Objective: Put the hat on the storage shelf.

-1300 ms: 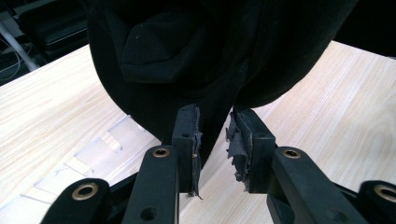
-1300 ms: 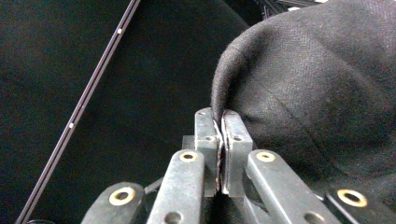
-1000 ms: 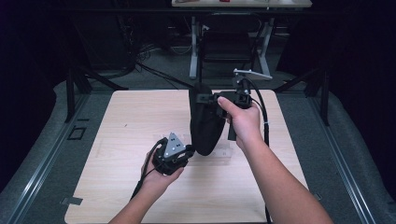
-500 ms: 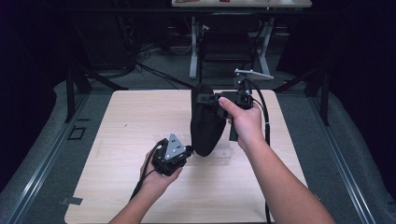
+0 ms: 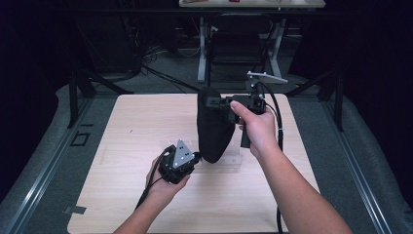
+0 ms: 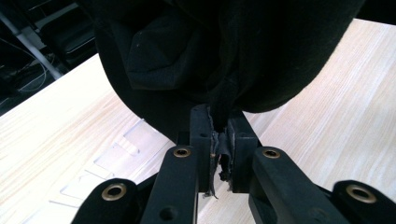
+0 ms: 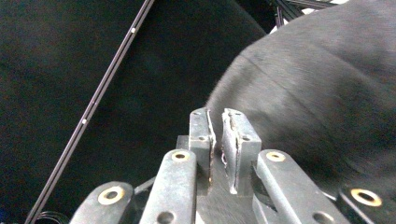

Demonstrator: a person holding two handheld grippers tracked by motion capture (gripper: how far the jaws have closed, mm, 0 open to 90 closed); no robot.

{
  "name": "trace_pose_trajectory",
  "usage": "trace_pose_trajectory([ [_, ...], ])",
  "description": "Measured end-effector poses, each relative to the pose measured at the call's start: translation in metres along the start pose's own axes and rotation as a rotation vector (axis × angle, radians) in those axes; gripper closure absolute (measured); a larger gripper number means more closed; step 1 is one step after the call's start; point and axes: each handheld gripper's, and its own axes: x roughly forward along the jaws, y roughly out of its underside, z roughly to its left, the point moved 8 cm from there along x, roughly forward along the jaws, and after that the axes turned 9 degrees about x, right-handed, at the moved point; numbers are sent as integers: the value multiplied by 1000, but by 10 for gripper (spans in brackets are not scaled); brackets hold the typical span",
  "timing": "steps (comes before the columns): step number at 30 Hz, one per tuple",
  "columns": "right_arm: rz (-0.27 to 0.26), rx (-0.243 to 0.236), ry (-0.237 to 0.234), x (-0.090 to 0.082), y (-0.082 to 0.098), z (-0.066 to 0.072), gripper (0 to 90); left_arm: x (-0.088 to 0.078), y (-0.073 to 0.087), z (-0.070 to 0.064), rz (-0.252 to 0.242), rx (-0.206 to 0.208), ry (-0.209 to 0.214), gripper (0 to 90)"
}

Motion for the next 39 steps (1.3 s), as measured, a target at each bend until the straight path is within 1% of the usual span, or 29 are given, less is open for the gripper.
trace_pose_trajectory([
  [2, -5, -2, 4, -2, -1, 0, 810, -1, 1, 1, 2, 1, -4, 843],
  [5, -14, -1, -1, -6, -3, 0, 802, -1, 2, 1, 11, 35, -23, 847],
  [12, -24, -26, 25, -18, -3, -3, 781, -3, 7, 4, 8, 21, -17, 848],
  [15, -40, -40, 40, -25, -4, -4, 773, -5, 11, 6, 3, -6, -13, 849],
  [17, -47, -37, 40, -29, -4, -6, 771, -5, 14, 8, 4, -13, -14, 849],
  [21, -58, -42, 56, -38, -5, -11, 757, -6, 20, 8, 12, -16, -15, 848],
  [23, -68, -42, 65, -42, -6, -14, 753, -6, 24, 9, 9, -27, -12, 848],
  [25, -80, -51, 82, -48, -6, -19, 740, -5, 29, 10, 10, -50, -6, 848],
  [27, -93, -55, 92, -52, -7, -21, 729, -4, 37, 11, 21, -67, -3, 847],
  [29, -104, -56, 97, -56, -7, -24, 723, -2, 43, 12, 26, -93, -1, 847],
  [30, -100, -61, 103, -58, -7, -25, 721, 0, 48, 12, 35, -114, 3, 846],
  [31, -104, -74, 119, -60, -6, -26, 719, 1, 50, 11, 28, -135, 12, 845],
  [32, -108, -82, 126, -61, -6, -26, 716, 0, 53, 13, 25, -133, 5, 844],
  [33, -109, -101, 145, -63, -5, -27, 709, 0, 54, 14, 23, -138, 2, 843],
  [34, -112, -111, 153, -64, -5, -27, 704, 0, 56, 13, 22, -144, 6, 842],
  [35, -113, -120, 163, -66, -4, -27, 701, -1, 57, 14, 24, -137, 0, 840],
  [36, -112, -133, 172, -67, -4, -28, 699, 0, 57, 12, 20, -161, 7, 838],
  [37, -113, -142, 178, -67, -3, -27, 695, -1, 58, 14, 24, -146, 0, 836],
  [39, -110, -158, 196, -69, -1, -28, 691, -1, 60, 14, 23, -155, 0, 832],
])
